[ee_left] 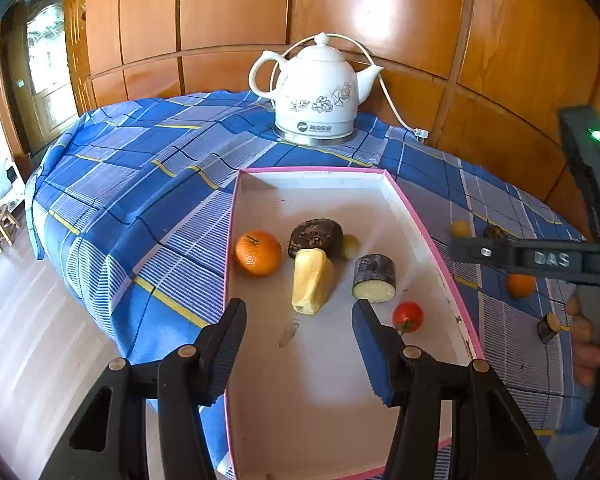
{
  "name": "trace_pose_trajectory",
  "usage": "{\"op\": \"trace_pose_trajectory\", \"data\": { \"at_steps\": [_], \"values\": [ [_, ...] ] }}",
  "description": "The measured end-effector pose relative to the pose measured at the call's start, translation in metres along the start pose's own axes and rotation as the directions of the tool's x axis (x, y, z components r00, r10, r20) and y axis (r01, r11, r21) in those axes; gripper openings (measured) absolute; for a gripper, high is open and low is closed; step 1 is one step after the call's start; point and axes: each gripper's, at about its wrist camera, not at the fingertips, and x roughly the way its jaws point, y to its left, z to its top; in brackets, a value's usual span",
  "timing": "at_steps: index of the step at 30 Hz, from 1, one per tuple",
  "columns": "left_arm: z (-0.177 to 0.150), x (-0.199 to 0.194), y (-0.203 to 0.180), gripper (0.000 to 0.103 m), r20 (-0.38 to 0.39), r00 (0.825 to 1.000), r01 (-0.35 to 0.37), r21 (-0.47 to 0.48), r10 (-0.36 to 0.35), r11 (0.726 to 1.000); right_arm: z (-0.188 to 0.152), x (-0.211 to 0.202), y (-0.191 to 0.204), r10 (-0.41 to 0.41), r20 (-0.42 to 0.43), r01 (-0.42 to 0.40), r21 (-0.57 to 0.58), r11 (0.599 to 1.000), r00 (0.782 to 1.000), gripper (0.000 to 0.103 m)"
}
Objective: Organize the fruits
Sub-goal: 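Carry the small yellow fruit into the tray and open the right tool, then withdraw the right tool from the tray, then move the left tool to the tan round fruit and close on it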
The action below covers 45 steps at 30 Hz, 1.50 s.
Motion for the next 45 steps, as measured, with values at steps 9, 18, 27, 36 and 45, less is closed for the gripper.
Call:
{"op": "trace_pose_trajectory", "data": {
  "at_steps": [9, 18, 27, 36, 45],
  "values": [
    [0.0, -0.002, -0.01, 0.056, 0.001, 1.0, 0.011, 0.024, -0.011, 1.0, -0.026, -0.036, -0.031, -0.069, 0.023, 0.069, 0.002, 0.998, 0.997, 0.03],
    [-0.001, -0.002, -0.021, 0.056, -0.009, 1.0, 0.018, 0.05, -0.018, 0.999, -0.044, -0.07, -0.069, -0.152, 0.042, 0.151, 0.011, 0.988, 0.988, 0.03],
    [0.001, 0.0, -0.033, 0.056, -0.016, 1.0, 0.023, 0.081, -0.022, 0.996, -0.056, -0.101, -0.119, -0.237, 0.059, 0.231, 0.085, 0.969, 0.97, 0.029],
    [0.004, 0.006, -0.049, 0.056, -0.037, 0.999, 0.037, 0.119, -0.033, 0.992, -0.073, -0.116, -0.19, -0.329, 0.054, 0.307, 0.246, 0.919, 0.943, 0.03],
    [0.027, 0.012, -0.083, 0.056, -0.054, 0.994, 0.102, 0.203, -0.093, 0.974, -0.08, -0.116, -0.219, -0.328, 0.025, 0.298, 0.362, 0.884, 0.944, 0.03]
  ]
}}
